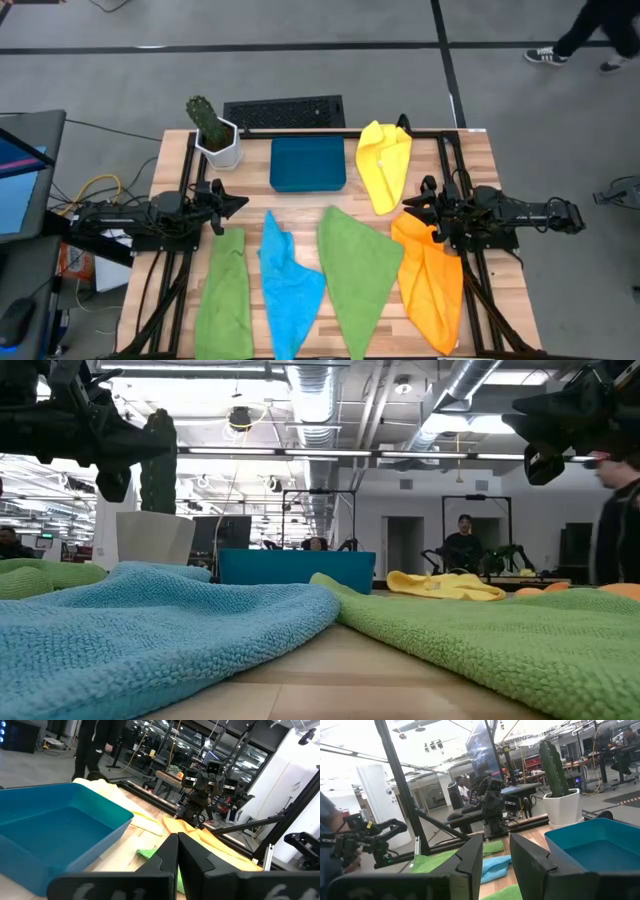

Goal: Fold microfiber towels

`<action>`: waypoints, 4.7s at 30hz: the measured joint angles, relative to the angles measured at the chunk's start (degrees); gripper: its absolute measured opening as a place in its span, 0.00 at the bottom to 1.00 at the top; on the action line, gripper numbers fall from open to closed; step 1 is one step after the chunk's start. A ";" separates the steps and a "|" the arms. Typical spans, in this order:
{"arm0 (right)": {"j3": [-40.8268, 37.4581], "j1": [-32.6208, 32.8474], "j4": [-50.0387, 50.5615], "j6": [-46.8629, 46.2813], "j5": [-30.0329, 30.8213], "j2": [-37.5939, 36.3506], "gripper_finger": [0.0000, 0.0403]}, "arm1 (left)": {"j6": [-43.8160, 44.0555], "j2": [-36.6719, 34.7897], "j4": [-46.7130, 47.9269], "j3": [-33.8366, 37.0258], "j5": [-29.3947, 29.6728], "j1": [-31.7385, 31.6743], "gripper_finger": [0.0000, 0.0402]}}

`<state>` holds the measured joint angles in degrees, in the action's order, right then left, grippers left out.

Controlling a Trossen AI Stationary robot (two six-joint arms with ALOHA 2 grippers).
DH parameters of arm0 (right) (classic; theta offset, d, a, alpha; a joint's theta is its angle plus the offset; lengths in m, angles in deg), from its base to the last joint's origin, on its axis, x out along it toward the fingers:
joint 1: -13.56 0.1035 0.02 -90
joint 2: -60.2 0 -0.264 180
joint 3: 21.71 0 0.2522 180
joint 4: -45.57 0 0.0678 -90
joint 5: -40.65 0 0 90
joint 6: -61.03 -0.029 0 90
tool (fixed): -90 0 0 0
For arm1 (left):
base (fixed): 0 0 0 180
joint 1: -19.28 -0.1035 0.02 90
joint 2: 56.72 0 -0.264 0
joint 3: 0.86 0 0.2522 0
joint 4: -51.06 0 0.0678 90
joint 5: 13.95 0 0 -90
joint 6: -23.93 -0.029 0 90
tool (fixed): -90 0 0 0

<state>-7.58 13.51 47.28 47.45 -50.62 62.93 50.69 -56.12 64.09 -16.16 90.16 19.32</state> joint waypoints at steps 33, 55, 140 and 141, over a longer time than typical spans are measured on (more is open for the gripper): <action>-0.01 0.27 -7.20 -28.38 12.25 -0.10 0.30 | 39.60 0.04 -3.96 0.18 18.62 -0.02 0.01; 34.86 4.82 44.30 -26.49 11.56 39.64 0.30 | 27.90 29.40 -24.33 -19.81 -1.15 -0.01 0.34; 30.52 17.65 38.55 -41.52 -1.79 66.13 0.10 | -3.27 97.92 1.03 -62.43 -29.27 -6.79 0.34; 30.52 17.65 38.55 -41.49 -1.78 66.13 0.11 | -5.61 99.48 4.09 -64.94 -29.25 -6.92 0.34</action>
<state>22.94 31.16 85.83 5.96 -52.40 129.06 45.08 43.36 68.18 -81.11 60.90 12.40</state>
